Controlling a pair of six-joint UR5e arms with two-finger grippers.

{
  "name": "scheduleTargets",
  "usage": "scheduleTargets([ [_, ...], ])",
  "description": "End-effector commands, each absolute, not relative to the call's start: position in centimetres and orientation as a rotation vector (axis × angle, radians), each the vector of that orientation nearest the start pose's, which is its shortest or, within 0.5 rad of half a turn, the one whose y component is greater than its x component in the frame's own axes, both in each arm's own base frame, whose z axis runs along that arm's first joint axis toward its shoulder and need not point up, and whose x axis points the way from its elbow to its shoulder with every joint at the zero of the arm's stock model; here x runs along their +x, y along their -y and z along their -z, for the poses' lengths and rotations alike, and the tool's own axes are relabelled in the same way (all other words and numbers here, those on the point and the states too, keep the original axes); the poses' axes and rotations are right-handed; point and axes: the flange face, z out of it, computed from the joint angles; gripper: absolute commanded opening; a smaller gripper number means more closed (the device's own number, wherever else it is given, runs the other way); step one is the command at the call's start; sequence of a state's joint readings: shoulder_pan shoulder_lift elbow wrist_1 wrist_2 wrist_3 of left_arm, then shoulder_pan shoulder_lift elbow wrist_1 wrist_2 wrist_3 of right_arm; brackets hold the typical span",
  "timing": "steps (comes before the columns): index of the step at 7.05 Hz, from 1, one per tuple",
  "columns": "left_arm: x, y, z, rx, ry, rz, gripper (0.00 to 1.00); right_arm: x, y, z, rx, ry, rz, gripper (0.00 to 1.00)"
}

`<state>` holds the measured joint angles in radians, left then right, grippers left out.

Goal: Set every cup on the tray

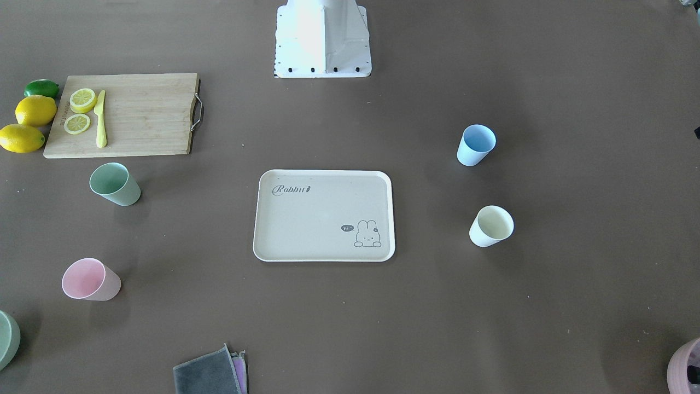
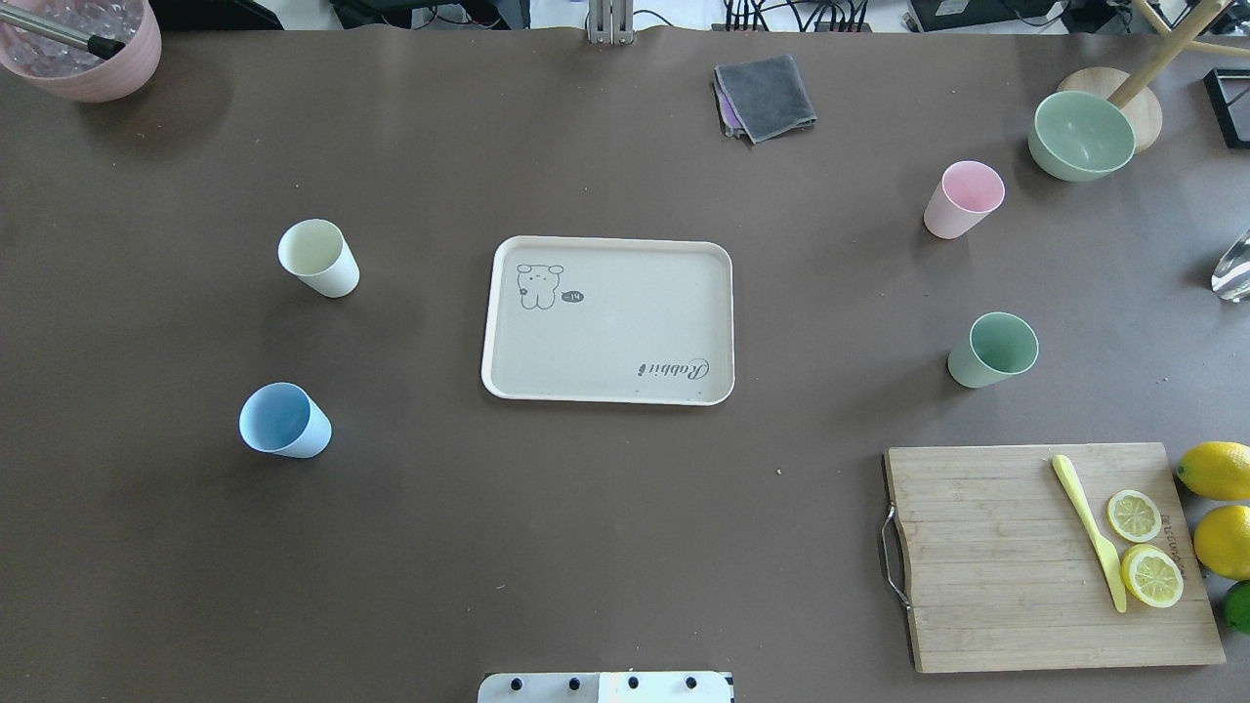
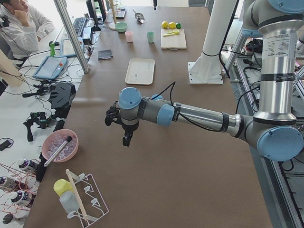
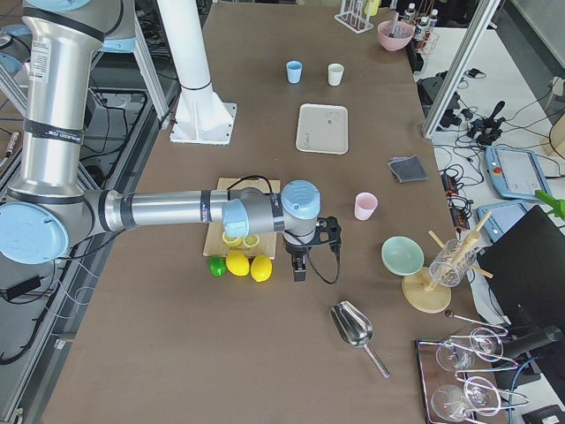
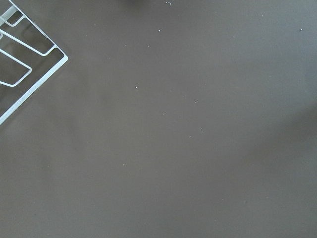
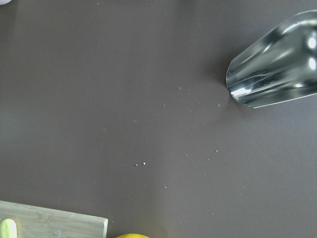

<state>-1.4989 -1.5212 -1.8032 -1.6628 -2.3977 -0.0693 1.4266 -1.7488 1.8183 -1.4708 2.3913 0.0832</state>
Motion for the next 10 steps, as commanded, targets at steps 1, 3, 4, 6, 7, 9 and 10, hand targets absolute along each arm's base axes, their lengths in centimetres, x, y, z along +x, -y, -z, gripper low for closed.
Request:
scheduleTargets([
  [1,-2.6,47.6,-56.5,0.192,-0.838,-0.112,0.98,-0.4,42.9,-60.1,0.063,0.873,0.135,1.00],
  [3,-2.7,47.5,-56.4,0.194,-0.838,-0.111,0.98,-0.4,43.1,-59.8,0.069,0.870,0.137,1.00],
  [4,-2.7,47.5,-56.2,0.199,-0.838,-0.113,0.98,-0.4,43.1,-59.9,0.067,0.869,0.136,1.00],
  [6,-2.8,47.6,-55.9,0.209,-0.824,-0.112,0.98,-0.5,42.9,-59.6,0.067,0.881,0.135,1.00],
  [7,-2.9,47.5,-54.8,0.229,-0.820,-0.118,0.98,-0.7,43.0,-59.1,0.069,0.907,0.143,1.00],
  [9,-2.8,47.5,-54.6,0.232,-0.818,-0.121,0.98,-2.9,43.5,-56.0,0.103,0.931,0.212,1.00],
  [10,-2.8,47.5,-54.6,0.232,-0.819,-0.121,0.98,-4.0,43.3,-54.3,0.115,0.944,0.244,1.00],
])
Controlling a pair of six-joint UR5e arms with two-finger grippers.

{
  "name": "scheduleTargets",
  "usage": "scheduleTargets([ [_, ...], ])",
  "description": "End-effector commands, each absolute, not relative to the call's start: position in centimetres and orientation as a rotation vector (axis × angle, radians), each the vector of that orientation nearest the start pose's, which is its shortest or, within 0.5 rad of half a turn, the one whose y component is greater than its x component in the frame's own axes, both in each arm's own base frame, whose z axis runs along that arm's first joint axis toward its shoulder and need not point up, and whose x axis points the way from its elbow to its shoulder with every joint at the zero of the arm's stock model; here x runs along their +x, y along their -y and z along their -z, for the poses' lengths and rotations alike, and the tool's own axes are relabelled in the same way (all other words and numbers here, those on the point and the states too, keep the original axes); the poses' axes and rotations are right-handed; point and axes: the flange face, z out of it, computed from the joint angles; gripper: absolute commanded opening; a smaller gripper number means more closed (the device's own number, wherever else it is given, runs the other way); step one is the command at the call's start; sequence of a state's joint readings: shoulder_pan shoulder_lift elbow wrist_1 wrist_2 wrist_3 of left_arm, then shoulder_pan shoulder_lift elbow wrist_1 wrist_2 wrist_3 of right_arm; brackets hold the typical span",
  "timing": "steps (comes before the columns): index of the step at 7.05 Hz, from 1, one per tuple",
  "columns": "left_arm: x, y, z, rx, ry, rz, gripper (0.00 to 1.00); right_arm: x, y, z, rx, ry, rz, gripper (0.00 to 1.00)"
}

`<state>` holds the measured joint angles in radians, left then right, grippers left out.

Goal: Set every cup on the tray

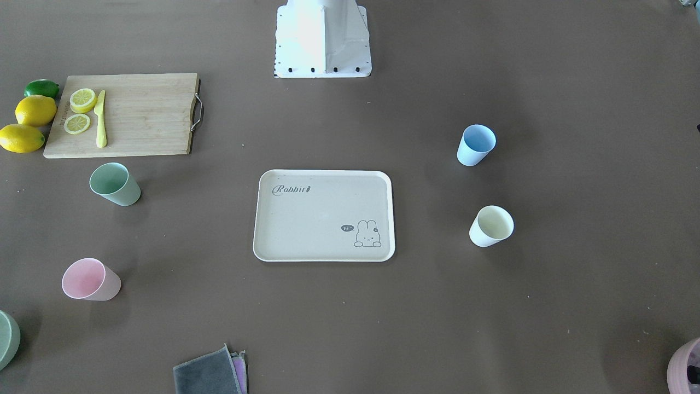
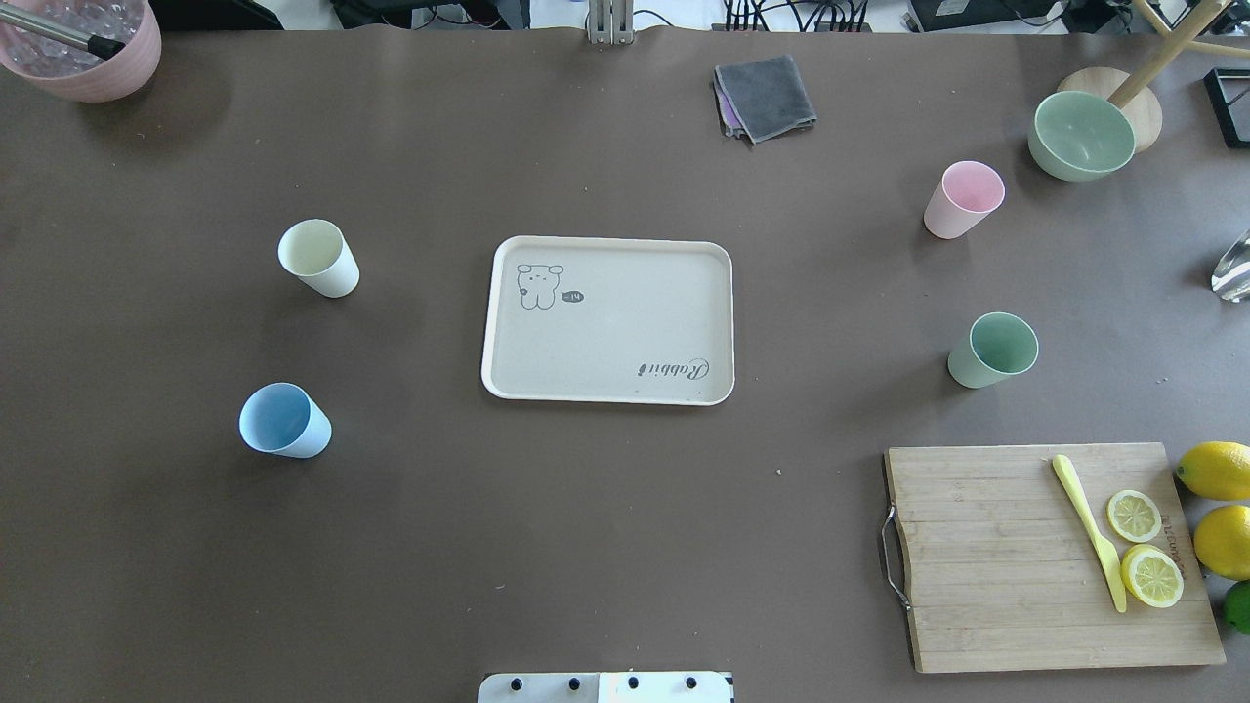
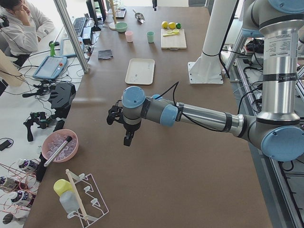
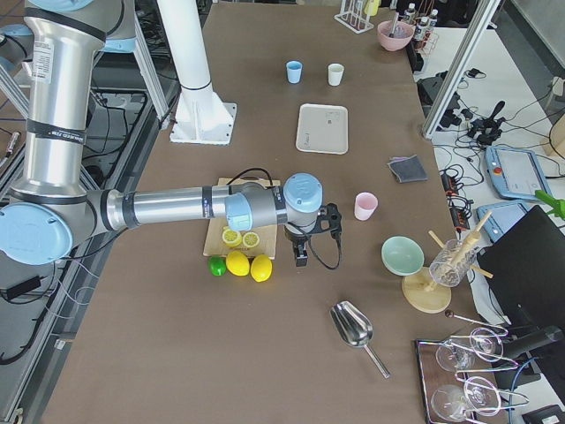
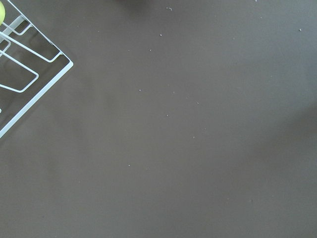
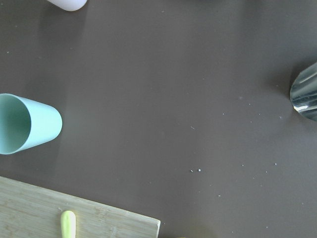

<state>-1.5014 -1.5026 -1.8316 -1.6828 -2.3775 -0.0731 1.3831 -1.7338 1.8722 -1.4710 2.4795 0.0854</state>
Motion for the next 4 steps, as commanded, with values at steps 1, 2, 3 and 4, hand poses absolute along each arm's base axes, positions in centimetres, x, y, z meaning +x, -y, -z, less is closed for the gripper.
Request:
scheduleTargets([
  [1,-2.7,47.5,-54.6,0.230,-0.821,-0.121,0.98,-6.6,43.3,-53.0,0.108,0.979,0.299,1.00],
  [2,-2.7,47.5,-54.6,0.229,-0.824,-0.120,0.98,-9.1,44.3,-50.6,0.102,1.019,0.318,1.00],
  [3,-2.7,47.5,-54.6,0.229,-0.829,-0.121,0.98,-12.7,45.3,-47.1,0.090,1.038,0.334,1.00],
  [4,-2.6,47.5,-54.8,0.225,-0.830,-0.120,0.98,-15.8,46.3,-44.7,0.065,1.051,0.322,1.00],
])
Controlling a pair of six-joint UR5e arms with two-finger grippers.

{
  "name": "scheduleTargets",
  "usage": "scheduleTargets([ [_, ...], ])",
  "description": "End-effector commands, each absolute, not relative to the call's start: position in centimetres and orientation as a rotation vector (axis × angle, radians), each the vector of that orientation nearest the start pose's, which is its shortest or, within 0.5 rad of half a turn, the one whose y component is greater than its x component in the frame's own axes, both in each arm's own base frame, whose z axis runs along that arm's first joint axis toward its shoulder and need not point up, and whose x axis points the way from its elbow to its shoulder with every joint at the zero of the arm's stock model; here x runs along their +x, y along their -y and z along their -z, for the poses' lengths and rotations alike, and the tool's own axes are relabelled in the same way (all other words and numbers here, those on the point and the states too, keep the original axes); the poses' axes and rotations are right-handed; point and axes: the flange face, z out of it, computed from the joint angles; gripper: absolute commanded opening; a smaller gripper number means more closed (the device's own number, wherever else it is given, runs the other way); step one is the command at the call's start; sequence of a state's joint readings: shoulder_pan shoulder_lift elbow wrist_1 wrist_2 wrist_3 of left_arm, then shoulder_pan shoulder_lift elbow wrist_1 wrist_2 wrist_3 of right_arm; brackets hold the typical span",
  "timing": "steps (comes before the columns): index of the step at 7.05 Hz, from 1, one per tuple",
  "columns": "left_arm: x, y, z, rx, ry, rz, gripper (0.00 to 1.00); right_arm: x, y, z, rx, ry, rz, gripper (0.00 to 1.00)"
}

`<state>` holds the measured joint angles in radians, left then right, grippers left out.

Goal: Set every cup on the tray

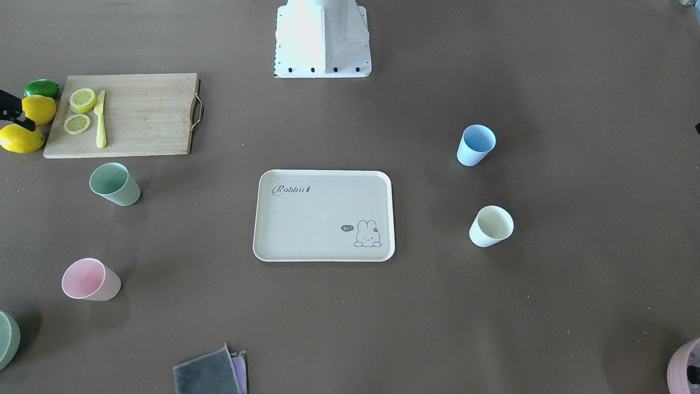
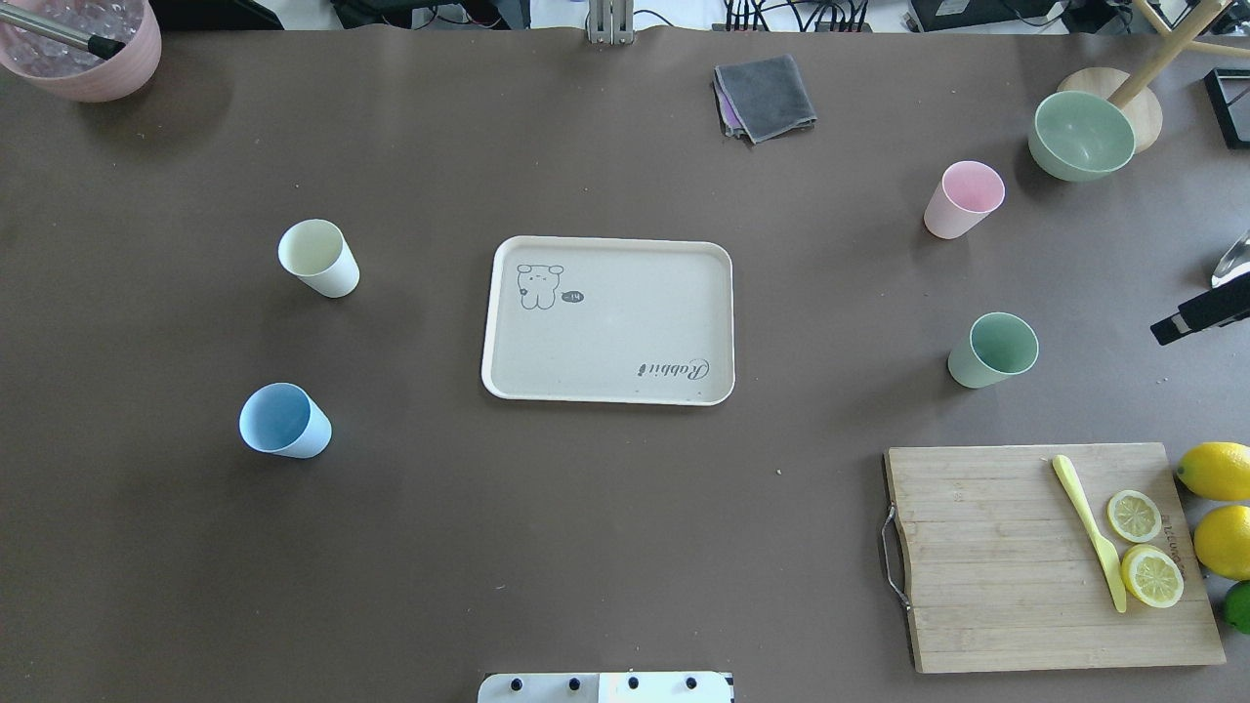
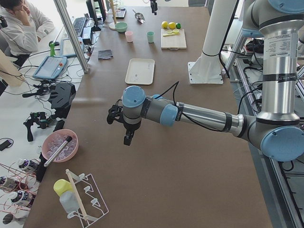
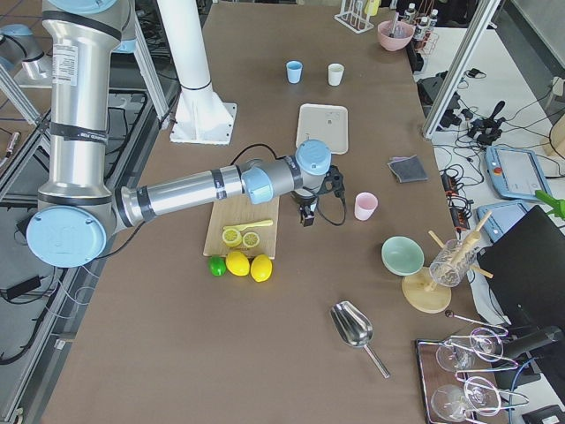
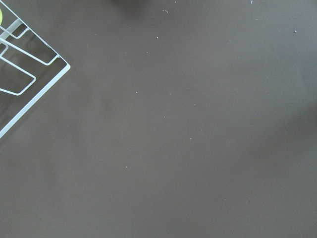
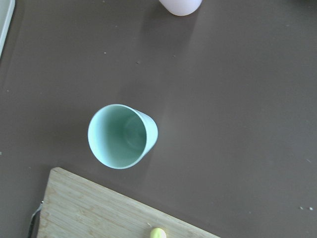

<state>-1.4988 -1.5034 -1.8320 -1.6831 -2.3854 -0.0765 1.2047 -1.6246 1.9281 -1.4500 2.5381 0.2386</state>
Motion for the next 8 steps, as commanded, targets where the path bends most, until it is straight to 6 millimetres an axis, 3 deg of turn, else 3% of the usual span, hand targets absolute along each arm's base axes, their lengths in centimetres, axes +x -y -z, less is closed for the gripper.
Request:
scheduleTargets([
  [1,-2.6,47.5,-54.9,0.223,-0.830,-0.119,0.98,-17.1,46.4,-44.1,0.074,1.082,0.361,1.00],
  [3,-2.5,47.5,-55.0,0.221,-0.831,-0.120,0.98,-18.3,46.5,-44.2,0.234,1.217,0.506,1.00],
  [4,-2.5,47.6,-55.1,0.218,-0.832,-0.119,0.98,-18.3,46.5,-45.3,0.259,1.230,0.504,1.00],
  [6,-2.3,47.6,-55.0,0.218,-0.832,-0.122,0.98,-18.9,47.4,-44.8,0.281,1.197,0.467,1.00],
  [8,-2.3,47.6,-55.1,0.216,-0.832,-0.122,0.98,-24.2,47.8,-44.2,0.251,1.139,0.429,0.99],
])
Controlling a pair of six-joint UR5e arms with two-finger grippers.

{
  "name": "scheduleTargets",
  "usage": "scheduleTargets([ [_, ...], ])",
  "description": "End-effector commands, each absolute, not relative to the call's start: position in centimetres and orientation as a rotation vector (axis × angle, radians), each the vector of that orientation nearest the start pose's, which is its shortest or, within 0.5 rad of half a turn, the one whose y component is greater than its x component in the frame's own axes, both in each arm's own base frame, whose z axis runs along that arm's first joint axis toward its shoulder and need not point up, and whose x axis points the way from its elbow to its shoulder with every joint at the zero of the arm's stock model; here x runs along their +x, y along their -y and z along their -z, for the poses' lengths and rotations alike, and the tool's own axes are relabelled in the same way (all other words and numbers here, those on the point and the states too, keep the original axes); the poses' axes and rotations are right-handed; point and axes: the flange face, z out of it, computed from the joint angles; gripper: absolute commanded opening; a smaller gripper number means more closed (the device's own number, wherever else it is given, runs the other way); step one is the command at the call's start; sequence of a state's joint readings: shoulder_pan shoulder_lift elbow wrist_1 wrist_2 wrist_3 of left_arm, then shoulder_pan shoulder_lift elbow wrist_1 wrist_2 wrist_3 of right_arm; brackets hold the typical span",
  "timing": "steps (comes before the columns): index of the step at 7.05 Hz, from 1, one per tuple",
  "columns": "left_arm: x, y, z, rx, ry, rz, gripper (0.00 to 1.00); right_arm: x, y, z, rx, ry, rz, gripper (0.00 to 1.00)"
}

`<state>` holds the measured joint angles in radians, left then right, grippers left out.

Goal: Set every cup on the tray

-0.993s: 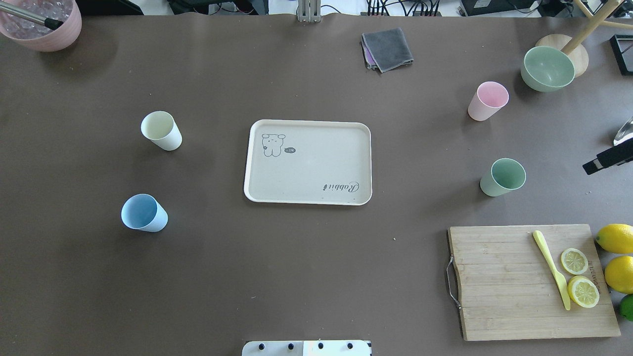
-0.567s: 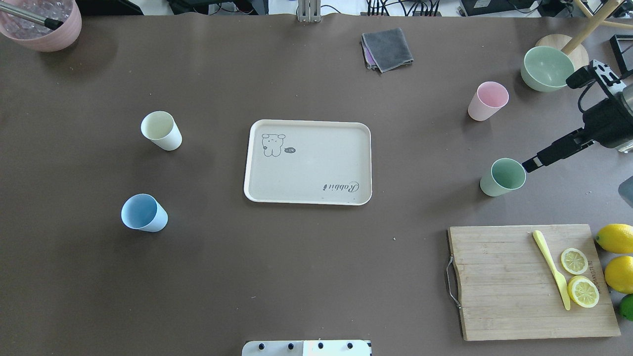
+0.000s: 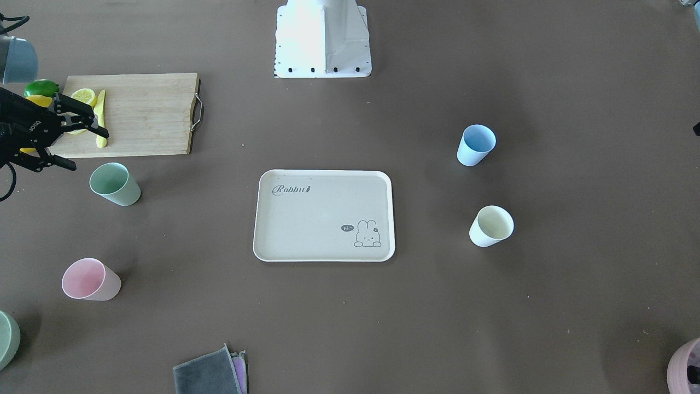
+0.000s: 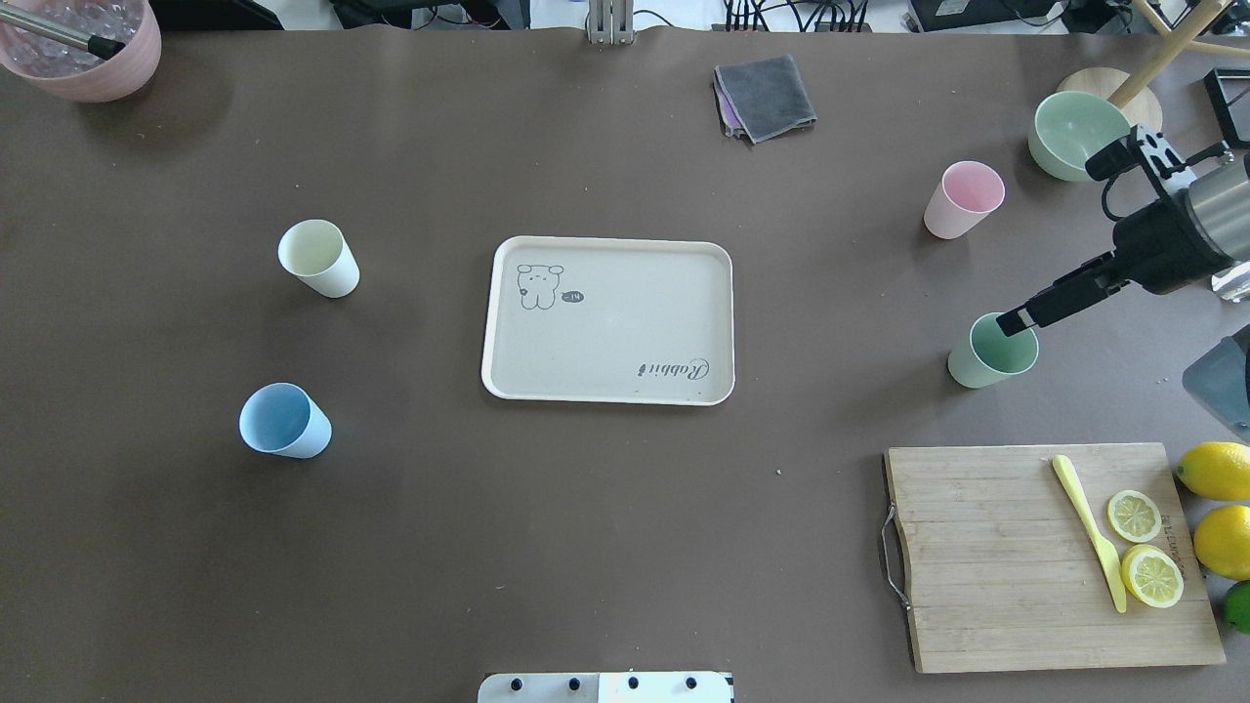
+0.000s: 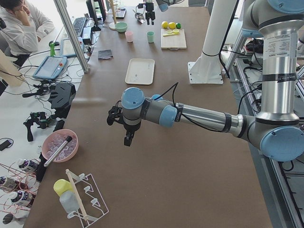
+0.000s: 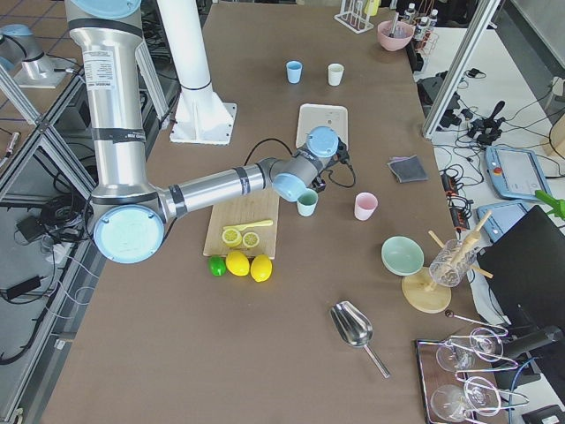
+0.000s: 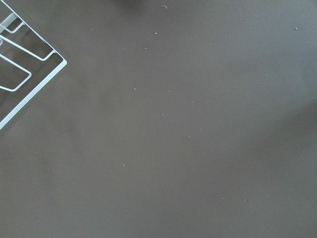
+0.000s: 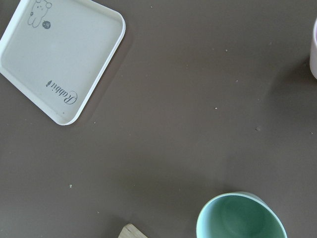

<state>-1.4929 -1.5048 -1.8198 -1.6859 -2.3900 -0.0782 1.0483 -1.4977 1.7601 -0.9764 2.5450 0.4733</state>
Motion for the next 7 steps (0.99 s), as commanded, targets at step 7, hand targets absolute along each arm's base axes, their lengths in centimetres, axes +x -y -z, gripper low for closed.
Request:
scheduleTargets([
  [7,-2.3,47.7,-56.1,0.202,-0.833,-0.117,0.98,-25.1,46.7,-51.9,0.216,0.930,0.348,0.73],
])
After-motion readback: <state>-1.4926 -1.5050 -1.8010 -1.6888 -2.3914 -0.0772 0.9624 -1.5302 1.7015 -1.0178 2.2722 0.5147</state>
